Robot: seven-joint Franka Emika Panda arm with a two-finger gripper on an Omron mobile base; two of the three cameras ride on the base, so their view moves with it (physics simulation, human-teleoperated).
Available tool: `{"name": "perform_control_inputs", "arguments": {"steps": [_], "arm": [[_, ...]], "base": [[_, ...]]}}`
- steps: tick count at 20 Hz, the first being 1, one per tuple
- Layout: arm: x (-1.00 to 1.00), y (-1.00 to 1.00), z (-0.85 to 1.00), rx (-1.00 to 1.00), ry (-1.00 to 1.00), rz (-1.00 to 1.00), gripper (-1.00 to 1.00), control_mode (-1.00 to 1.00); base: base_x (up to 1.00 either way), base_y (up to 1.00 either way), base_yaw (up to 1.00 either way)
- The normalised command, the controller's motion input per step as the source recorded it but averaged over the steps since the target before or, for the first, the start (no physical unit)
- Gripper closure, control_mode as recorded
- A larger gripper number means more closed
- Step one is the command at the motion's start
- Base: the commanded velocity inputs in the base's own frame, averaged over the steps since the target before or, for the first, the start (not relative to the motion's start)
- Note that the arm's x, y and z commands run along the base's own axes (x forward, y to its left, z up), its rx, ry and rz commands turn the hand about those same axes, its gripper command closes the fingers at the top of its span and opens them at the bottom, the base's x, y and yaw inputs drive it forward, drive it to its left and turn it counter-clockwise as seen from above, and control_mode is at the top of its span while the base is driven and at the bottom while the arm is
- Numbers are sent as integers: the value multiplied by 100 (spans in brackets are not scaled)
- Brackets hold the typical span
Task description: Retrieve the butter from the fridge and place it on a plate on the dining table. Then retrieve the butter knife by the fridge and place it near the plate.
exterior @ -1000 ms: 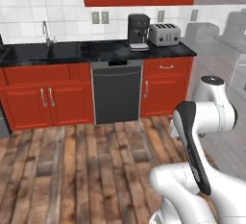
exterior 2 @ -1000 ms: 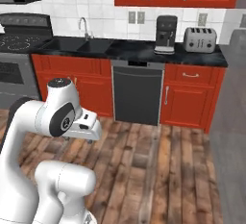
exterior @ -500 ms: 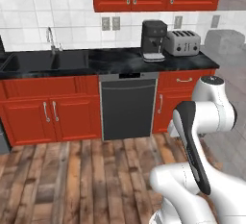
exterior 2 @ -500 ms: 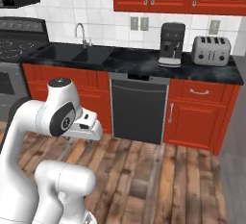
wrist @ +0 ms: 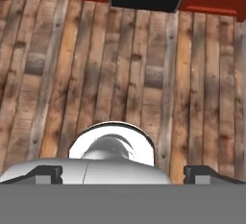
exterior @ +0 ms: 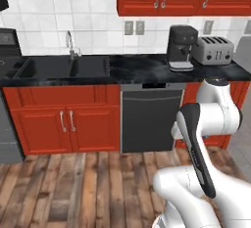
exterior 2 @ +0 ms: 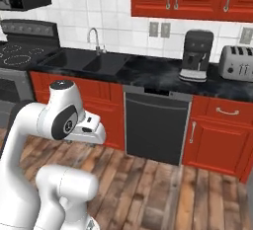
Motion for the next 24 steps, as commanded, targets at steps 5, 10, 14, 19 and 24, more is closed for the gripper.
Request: {"name": "perform_control_inputs", "arguments": {"steps": [5,10,14,19,24], "arm": [[0,0,0,0,0,0,-100,100],[0,0,0,0,0,0,-100,100],[0,0,0,0,0,0,-100,100],[0,0,0,0,0,0,-100,100],[0,0,0,0,0,0,-100,100]], "base": [[54,54,30],[68,81,39],[80,80,41],[87,59,33],[75,69,32]]}}
